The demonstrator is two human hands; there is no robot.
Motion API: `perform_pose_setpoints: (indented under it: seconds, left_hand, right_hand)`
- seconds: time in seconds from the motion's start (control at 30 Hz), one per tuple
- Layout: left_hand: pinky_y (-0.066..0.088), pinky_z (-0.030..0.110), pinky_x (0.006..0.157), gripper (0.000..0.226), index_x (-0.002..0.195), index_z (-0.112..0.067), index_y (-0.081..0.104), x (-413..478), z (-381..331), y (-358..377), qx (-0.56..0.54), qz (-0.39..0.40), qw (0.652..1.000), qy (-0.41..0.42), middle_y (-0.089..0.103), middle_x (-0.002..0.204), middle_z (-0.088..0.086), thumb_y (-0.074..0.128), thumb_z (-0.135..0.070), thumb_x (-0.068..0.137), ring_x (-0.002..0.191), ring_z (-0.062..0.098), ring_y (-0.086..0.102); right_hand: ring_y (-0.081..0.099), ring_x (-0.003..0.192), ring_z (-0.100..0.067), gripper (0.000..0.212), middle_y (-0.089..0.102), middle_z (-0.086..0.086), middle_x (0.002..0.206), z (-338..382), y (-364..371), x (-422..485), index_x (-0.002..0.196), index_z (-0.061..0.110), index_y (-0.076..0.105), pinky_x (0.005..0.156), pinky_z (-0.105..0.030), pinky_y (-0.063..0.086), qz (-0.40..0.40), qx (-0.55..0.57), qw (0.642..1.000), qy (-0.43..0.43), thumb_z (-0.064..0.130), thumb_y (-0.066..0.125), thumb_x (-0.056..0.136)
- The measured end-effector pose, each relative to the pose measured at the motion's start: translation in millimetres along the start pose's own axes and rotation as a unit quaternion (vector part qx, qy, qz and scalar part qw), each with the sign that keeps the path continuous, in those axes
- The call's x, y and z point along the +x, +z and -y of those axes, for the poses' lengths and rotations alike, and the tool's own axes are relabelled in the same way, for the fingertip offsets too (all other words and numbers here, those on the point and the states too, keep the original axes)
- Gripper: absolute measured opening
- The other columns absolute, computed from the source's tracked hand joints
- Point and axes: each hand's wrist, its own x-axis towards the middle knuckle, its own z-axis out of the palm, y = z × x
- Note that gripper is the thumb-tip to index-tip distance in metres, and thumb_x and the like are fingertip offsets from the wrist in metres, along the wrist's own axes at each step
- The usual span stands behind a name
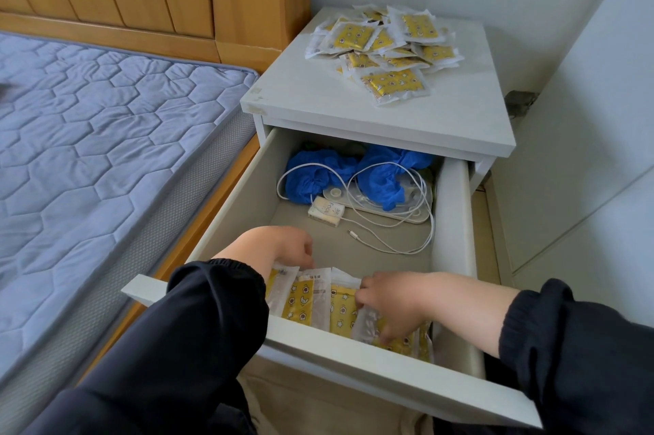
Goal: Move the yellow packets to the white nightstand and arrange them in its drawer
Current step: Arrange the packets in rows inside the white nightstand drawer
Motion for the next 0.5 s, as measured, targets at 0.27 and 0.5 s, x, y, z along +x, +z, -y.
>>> perform_pose_setpoints:
  seconds: [0.27,0.5]
  left_hand:
    - [0.049,0.029,0.091,0.024,0.115,-0.023,0.062,-10,-18,-10,-0.132,-0.242,0.958,0.083,0.063,0.114,-0.003,0.051,-0.022,0.094,0.101,0.013,0.058]
    - [0.048,0.03,0.091,0.03,0.113,-0.018,0.066,-36,-53,-48,-0.258,-0.424,0.857,0.138,0.066,0.11,-0.004,0.049,-0.007,0.091,0.099,0.013,0.058]
  right_hand:
    - [0.05,0.117,-0.02,0.044,0.05,-0.003,0.13,-14,-26,-27,0.132,0.019,0.05,0.096,-0.035,0.044,-0.189,0.158,0.967,0.063,0.031,0.059,0.09]
    - [0.051,0.107,-0.016,0.027,0.055,0.003,0.109,-52,-72,-67,0.114,0.015,0.061,0.084,-0.027,0.041,-0.398,0.197,0.89,0.1,0.015,0.05,0.09]
